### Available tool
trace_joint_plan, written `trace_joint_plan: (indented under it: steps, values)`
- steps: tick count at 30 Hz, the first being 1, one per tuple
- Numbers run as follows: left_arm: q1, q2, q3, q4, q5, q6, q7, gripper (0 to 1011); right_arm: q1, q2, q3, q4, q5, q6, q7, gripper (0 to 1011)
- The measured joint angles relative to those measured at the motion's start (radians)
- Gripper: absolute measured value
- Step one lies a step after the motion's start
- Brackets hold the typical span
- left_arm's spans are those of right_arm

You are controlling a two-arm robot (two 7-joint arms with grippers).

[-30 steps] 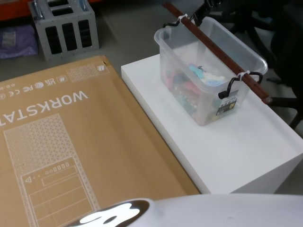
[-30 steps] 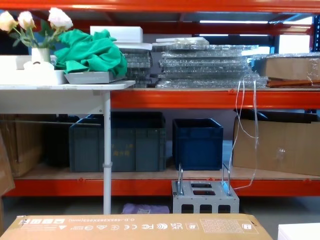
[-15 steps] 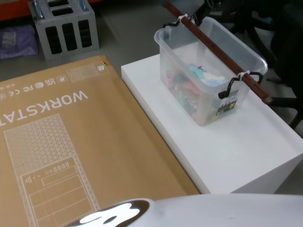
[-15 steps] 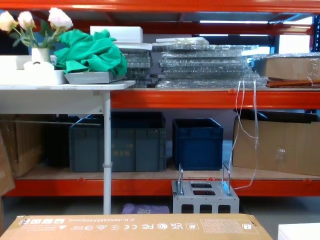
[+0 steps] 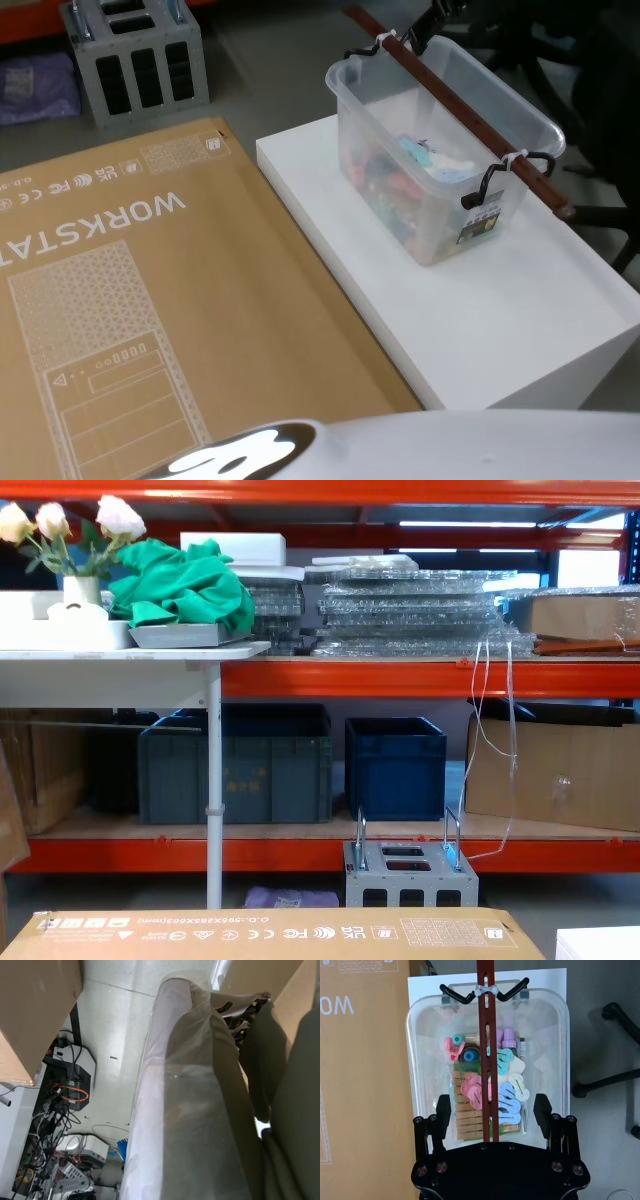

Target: Use one hand to grasp the basket and place it at the designated location.

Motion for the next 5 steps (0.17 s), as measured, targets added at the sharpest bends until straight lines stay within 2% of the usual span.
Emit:
trace_joint_plan:
  steps: [5]
  values:
    - [0.0, 0.0, 0.0, 0.0, 0.0, 0.0, 0.0, 0, 0.0, 0.0, 0.0, 0.0, 0.0, 0.0, 0.0, 1000]
